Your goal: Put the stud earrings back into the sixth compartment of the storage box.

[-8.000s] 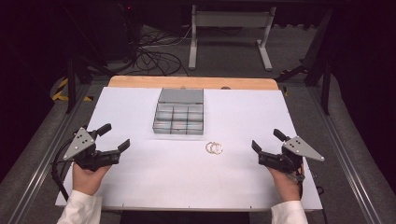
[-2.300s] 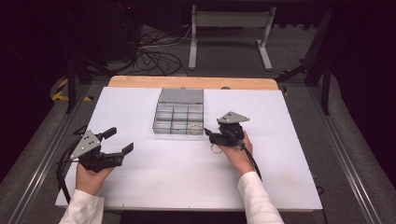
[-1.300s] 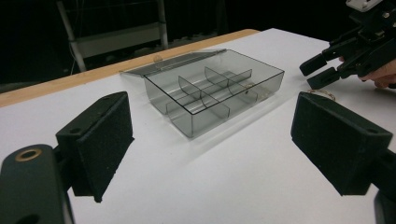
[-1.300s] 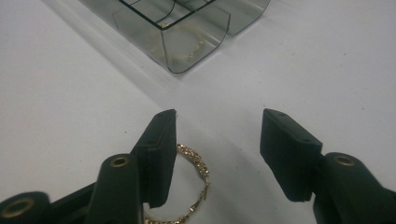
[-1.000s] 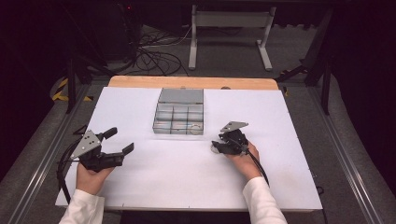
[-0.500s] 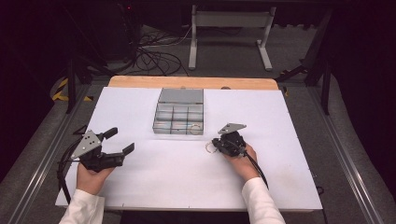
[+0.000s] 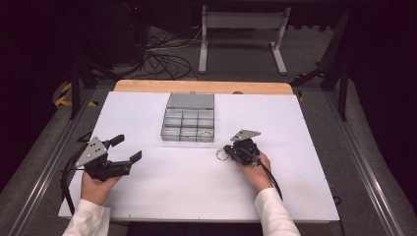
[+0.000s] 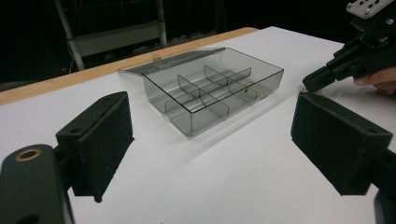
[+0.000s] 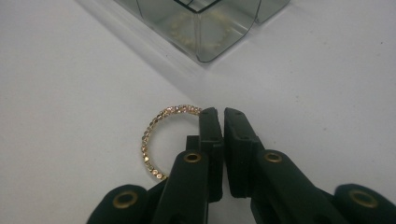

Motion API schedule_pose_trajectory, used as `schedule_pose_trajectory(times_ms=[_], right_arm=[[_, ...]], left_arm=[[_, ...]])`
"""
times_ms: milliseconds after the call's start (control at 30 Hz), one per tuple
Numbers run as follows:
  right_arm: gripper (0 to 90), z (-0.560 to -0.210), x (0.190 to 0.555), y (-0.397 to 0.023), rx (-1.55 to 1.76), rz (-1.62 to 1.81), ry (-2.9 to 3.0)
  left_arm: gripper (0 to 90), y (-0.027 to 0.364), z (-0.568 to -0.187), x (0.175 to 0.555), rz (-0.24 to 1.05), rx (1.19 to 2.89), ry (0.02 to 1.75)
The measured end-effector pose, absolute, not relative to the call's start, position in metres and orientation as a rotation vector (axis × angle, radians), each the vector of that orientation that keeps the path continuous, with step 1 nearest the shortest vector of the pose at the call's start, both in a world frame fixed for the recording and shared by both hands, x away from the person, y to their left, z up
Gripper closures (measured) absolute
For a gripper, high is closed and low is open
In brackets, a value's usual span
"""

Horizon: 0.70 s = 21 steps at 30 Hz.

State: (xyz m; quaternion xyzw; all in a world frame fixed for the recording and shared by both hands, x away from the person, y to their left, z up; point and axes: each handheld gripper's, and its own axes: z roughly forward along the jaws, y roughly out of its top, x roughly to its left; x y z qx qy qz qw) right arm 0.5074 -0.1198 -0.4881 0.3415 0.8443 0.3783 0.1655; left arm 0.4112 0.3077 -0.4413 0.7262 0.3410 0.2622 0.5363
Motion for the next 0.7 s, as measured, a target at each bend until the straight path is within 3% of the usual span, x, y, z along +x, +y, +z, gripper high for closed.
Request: schedule_pose_trajectory(times_ms=[700], right_arm=[[87.6, -0.468, 0.505, -0.117, 0.95, 1.183, 2.327]], left_arm=[[13.4, 0.308, -0.441, 0.411, 0.625, 1.729, 0.811]])
